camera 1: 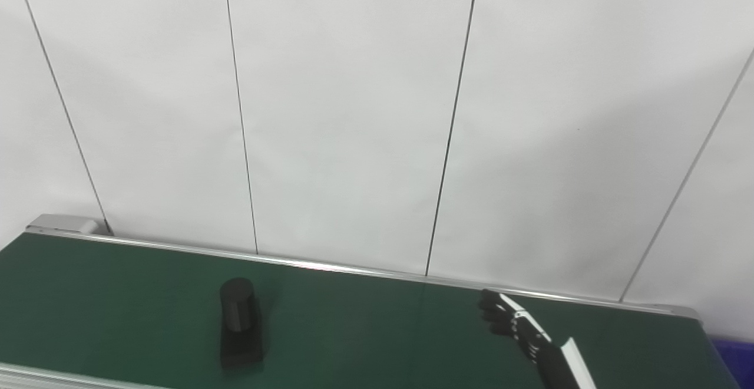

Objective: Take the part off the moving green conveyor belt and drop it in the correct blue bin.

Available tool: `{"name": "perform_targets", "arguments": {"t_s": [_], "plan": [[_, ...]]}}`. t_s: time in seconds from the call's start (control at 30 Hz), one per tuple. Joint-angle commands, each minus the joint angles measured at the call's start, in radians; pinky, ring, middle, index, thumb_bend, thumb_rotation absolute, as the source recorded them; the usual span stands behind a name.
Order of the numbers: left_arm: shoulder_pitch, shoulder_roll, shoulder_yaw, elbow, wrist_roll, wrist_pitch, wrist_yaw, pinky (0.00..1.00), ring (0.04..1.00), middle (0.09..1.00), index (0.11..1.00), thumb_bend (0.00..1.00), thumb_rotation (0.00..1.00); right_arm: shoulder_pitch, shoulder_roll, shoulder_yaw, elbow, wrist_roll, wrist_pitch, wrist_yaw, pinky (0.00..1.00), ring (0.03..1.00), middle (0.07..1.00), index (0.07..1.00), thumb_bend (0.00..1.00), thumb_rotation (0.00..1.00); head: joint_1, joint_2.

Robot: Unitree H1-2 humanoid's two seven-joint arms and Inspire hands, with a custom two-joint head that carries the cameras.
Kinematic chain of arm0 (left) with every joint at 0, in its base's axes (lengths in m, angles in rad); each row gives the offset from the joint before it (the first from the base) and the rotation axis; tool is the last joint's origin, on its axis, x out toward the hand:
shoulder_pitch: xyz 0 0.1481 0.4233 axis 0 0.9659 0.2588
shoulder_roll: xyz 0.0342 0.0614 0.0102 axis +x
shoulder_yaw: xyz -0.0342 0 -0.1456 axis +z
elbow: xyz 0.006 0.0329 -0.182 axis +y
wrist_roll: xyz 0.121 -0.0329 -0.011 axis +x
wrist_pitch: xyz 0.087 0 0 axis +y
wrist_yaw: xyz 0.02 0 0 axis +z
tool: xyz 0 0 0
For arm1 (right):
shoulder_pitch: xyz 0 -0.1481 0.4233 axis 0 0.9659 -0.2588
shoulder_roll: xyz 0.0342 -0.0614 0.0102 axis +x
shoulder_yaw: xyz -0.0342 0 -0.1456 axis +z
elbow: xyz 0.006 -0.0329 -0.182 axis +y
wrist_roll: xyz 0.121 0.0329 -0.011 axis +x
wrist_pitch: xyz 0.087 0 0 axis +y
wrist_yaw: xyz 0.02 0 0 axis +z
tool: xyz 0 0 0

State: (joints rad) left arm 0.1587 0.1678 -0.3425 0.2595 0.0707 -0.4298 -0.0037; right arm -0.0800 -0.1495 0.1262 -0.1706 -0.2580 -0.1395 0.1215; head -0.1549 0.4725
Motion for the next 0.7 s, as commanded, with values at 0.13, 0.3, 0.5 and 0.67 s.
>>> {"name": "perform_targets", "arguments": {"t_s": [0.13,0.3,0.5,0.67], "plan": [[-0.022,0.011,0.019,-0.015,-0.018,-0.040,-0.013,0.73,0.795,0.819,0.833,1.00,0.42,-0.071,0.019,0.010,0.001,-0.048,0.023,-0.011,0.80,0.821,0.845,0.879,0.90,0.40,-0.029,0.017],[-0.019,0.011,0.038,-0.022,-0.031,-0.040,-0.040,0.78,0.821,0.840,0.848,1.00,0.45,-0.094,0.031,0.021,0.003,-0.077,0.049,-0.005,0.79,0.824,0.842,0.878,0.90,0.39,-0.029,0.043],[-0.013,0.012,0.051,-0.042,-0.025,-0.040,-0.050,0.81,0.830,0.845,0.857,1.00,0.50,-0.119,0.036,0.031,-0.011,-0.090,0.107,0.009,0.82,0.839,0.844,0.879,0.92,0.41,-0.017,0.105],[-0.006,0.016,0.063,-0.069,-0.031,-0.040,-0.060,0.81,0.831,0.849,0.859,0.98,0.50,-0.150,0.029,0.036,-0.014,-0.093,0.141,0.022,0.82,0.837,0.844,0.879,0.92,0.42,-0.009,0.159]]}}
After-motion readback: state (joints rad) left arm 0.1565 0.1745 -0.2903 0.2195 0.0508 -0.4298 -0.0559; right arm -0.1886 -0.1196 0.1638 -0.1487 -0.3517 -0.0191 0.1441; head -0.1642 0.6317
